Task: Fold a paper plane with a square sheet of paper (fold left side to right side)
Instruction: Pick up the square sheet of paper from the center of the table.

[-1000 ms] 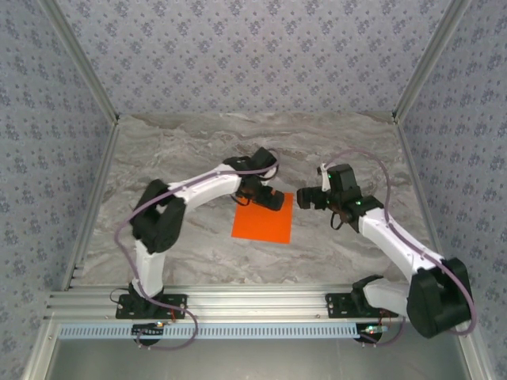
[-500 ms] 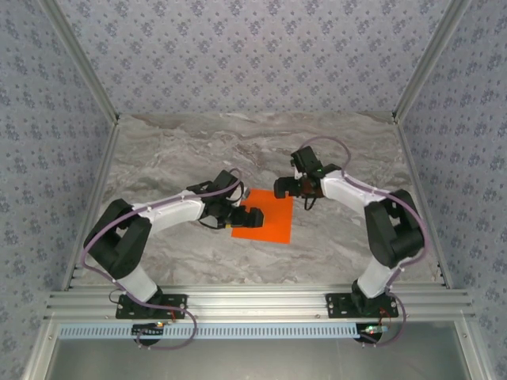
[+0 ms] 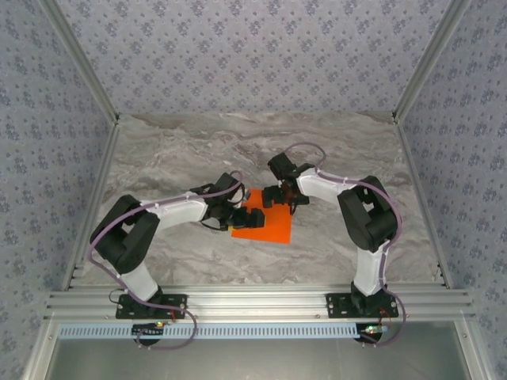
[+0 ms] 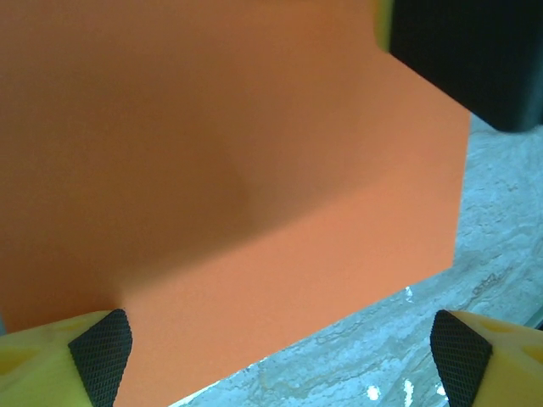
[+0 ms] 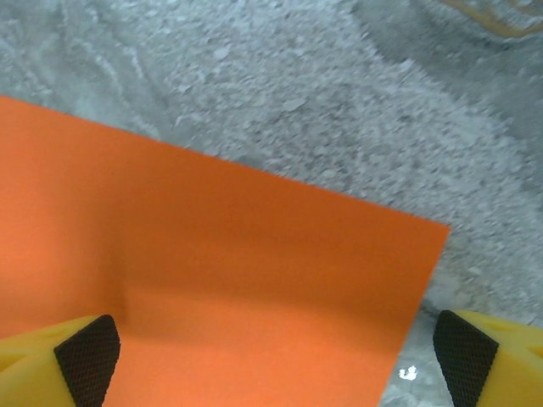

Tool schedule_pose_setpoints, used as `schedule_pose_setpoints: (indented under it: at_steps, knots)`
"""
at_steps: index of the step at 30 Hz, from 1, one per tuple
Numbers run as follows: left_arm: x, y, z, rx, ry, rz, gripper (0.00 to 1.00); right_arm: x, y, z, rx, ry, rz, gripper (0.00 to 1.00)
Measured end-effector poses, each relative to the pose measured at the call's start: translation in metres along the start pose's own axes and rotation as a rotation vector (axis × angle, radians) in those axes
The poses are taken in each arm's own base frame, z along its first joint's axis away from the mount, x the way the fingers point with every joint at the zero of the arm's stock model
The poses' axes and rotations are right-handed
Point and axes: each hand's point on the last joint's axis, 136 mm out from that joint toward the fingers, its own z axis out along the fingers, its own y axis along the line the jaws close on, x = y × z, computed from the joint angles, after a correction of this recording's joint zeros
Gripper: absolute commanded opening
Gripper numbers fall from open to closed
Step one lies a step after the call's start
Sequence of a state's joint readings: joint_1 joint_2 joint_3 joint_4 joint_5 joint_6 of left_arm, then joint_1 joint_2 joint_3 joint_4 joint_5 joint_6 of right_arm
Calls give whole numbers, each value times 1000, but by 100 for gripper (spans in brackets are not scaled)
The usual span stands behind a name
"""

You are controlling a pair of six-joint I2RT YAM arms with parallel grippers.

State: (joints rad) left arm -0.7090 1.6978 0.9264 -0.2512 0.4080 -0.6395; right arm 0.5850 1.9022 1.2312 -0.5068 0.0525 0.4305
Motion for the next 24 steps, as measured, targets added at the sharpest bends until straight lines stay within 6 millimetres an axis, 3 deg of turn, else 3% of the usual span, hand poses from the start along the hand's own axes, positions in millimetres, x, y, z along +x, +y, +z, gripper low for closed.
schedule_pose_setpoints:
  at_steps: [14,20,24]
  knots:
    - [-5,-3,3,23,-23,4,92,13,27,-2,-34,12,-56,97]
    - [-6,-5,2,47,-49,10,92,19,35,-4,-62,32,-68,84]
    - [-7,-6,1,64,-70,7,92,23,41,-5,-96,51,-72,67]
